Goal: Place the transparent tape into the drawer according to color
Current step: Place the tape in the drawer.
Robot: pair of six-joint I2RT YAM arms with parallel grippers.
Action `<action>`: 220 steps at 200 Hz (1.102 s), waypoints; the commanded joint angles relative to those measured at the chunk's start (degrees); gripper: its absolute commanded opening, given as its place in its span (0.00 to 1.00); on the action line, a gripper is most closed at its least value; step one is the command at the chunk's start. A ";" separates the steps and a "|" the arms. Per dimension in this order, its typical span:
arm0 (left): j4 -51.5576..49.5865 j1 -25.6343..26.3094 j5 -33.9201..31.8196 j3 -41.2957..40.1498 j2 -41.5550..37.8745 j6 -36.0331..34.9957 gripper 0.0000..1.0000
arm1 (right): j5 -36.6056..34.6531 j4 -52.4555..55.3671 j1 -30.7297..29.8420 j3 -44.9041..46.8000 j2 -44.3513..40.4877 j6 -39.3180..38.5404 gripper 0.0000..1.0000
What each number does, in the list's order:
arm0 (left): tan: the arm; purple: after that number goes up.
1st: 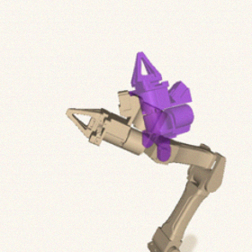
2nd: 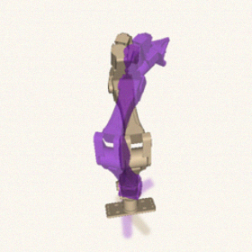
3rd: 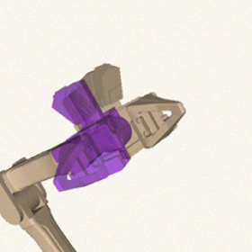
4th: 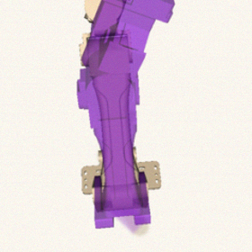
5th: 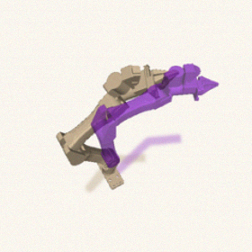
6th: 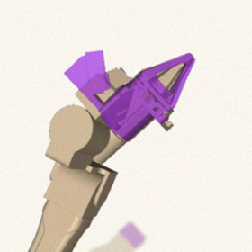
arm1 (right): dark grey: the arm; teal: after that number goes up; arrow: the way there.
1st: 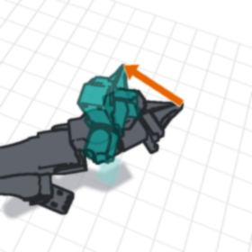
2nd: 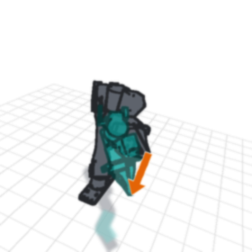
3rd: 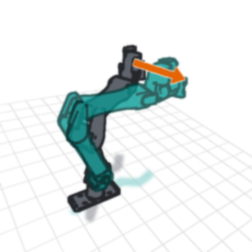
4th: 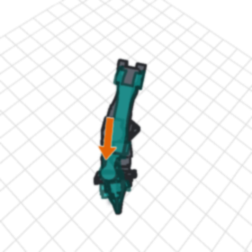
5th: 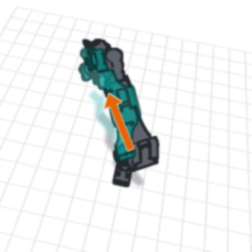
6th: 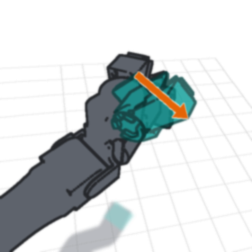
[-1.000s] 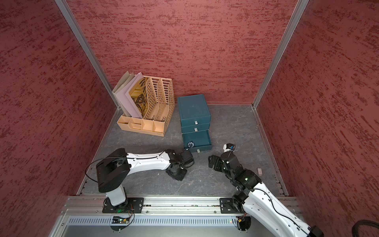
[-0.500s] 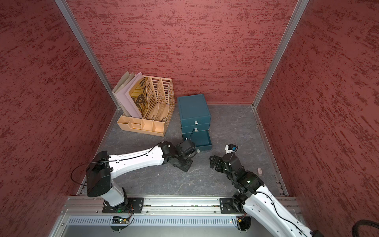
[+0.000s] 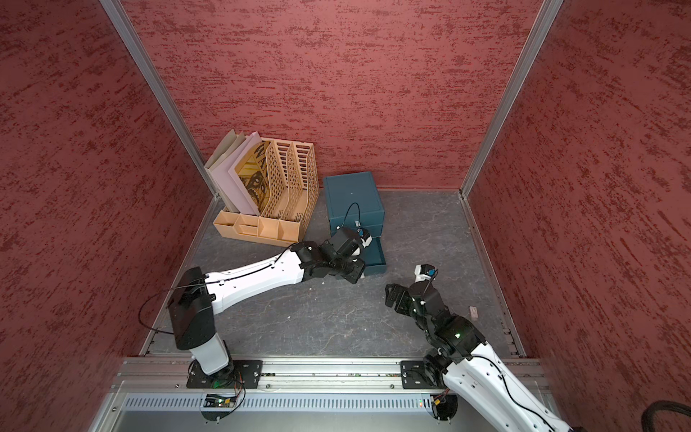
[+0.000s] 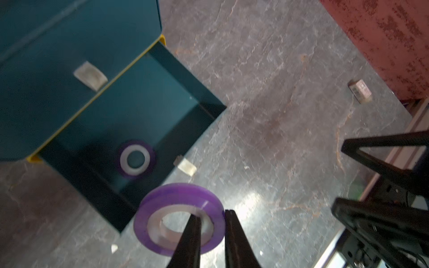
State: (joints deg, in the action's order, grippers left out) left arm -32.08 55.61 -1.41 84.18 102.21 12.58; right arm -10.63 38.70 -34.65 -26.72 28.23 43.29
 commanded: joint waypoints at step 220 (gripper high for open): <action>12.88 -3.72 0.63 3.52 13.18 -6.74 0.53 | -1.67 1.05 0.55 0.13 0.11 1.32 0.98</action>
State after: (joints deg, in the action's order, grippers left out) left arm -19.62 52.03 -0.23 87.92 115.22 6.42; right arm -11.44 40.47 -34.65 -26.72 27.99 44.56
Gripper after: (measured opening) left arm 0.482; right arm 0.983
